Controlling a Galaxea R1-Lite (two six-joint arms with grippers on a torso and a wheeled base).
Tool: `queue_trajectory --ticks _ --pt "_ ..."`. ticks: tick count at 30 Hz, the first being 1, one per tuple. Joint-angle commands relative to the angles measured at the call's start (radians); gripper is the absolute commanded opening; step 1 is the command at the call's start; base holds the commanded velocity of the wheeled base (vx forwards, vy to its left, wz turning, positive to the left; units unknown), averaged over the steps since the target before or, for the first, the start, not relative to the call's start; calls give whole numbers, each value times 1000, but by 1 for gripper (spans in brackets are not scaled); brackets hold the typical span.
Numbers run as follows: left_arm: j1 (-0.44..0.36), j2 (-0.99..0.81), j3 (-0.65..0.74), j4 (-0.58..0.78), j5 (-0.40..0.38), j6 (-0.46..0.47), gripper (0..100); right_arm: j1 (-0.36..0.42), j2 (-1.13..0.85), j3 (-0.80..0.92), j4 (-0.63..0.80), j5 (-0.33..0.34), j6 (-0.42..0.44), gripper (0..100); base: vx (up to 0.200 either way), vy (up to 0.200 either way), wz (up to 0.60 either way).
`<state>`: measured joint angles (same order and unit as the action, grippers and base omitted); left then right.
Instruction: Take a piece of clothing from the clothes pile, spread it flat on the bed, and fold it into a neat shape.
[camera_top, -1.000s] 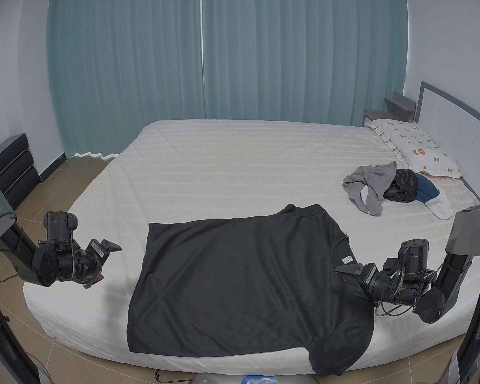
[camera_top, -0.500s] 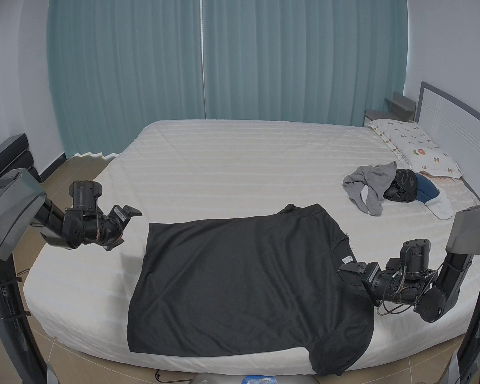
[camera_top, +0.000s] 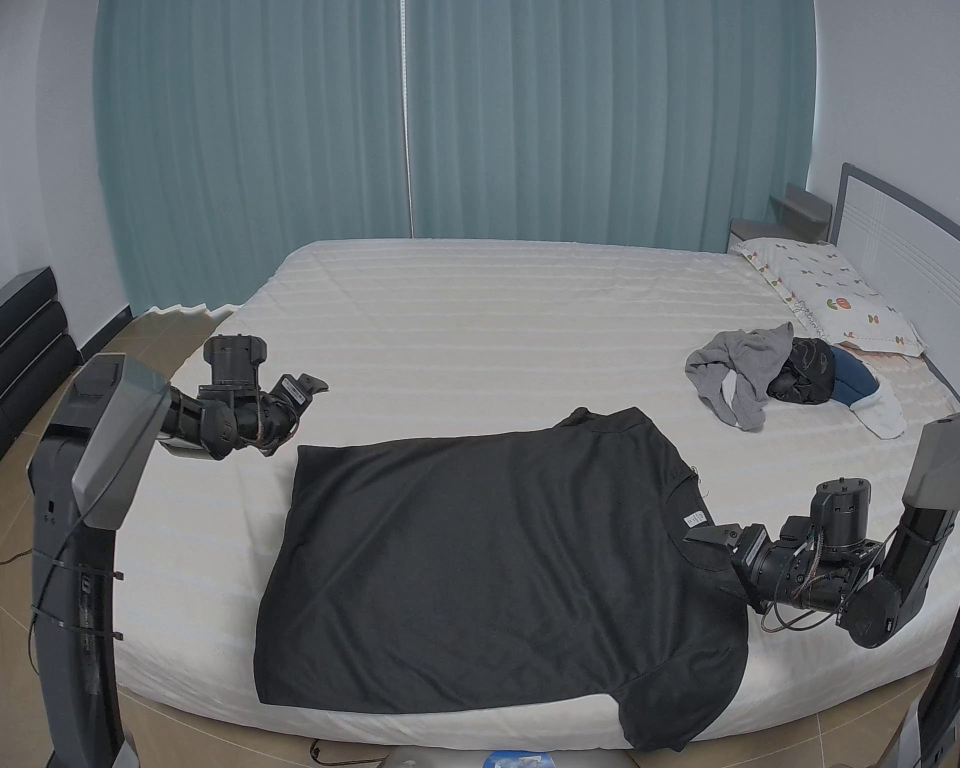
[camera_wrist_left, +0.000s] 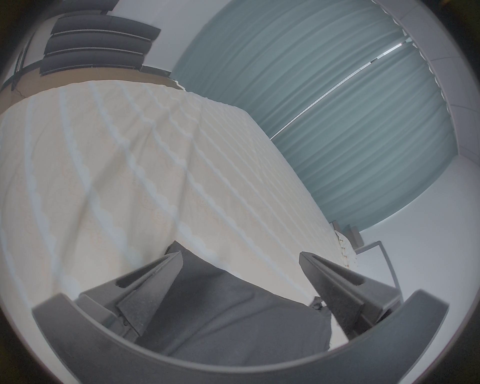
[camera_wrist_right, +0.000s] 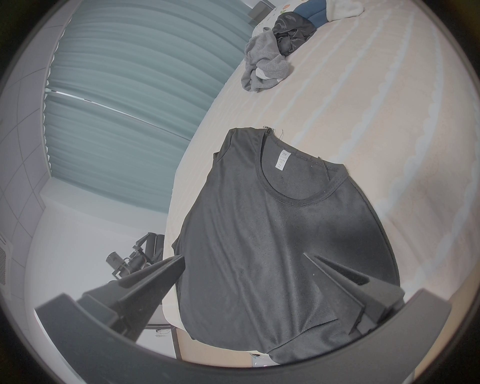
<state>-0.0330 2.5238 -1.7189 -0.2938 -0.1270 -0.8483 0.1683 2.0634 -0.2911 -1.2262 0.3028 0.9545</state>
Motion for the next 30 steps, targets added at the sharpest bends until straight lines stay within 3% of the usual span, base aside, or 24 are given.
queue_trajectory --ticks 1,22,23,30 --pt "-8 105 -68 7 21 2 100 7 6 12 -1 2 1 100 0 0 0" --pt "7 158 -99 7 66 80 100 5 40 0 -4 2 1 100 0 0 0" --pt "8 161 -105 10 64 78 0 5 40 0 -4 2 3 100 0 0 0" --pt "8 161 -102 10 72 78 0 -1 41 -2 -6 2 6 100 0 0 0"
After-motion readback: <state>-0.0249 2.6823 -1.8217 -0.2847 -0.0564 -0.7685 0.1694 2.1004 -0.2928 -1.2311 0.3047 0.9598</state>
